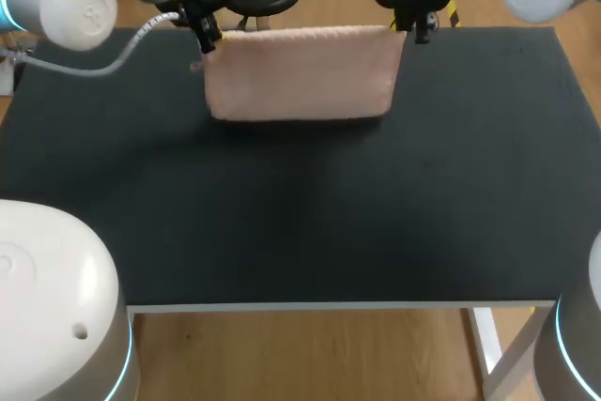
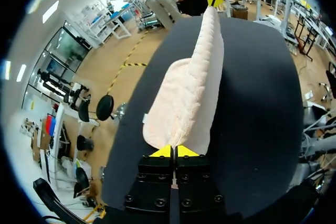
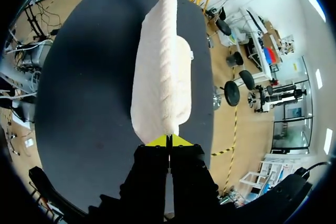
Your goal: Fold the towel
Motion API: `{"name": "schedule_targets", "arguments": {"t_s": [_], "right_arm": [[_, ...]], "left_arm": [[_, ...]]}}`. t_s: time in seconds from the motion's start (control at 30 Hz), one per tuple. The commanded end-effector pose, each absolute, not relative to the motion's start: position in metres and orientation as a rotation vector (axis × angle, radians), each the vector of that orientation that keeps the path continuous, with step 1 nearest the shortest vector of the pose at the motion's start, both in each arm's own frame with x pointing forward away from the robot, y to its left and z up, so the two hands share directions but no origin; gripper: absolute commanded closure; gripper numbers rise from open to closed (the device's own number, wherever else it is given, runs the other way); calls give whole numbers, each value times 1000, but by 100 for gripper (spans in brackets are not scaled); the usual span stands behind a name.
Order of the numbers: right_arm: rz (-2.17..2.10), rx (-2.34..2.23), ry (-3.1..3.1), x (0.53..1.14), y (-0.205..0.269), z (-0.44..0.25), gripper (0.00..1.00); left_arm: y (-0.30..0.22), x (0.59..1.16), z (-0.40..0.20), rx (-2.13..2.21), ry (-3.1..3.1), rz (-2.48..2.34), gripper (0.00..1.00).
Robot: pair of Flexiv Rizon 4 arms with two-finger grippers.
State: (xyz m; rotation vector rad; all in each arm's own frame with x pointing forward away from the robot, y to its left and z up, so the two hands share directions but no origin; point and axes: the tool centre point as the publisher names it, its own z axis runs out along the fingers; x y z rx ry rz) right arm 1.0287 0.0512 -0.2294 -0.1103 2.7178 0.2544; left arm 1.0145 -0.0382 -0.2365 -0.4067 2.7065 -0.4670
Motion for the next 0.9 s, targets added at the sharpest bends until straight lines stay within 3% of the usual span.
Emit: {"name": "schedule_targets", "arguments": {"t_s": [0.03,0.43,0.9], "right_arm": [[247,-97,2766,1047,59,-257,100],[177,-16,2827,1096,63,-321,100],[86,68,2823,1155,57,-351,100]], "left_arm": [[-47,1038,-270,-419,2772,-452,100],[-38,1106,-327,-461,2821,-394,100],[-35,1161,-356,-423,2851,-345,100]]}}
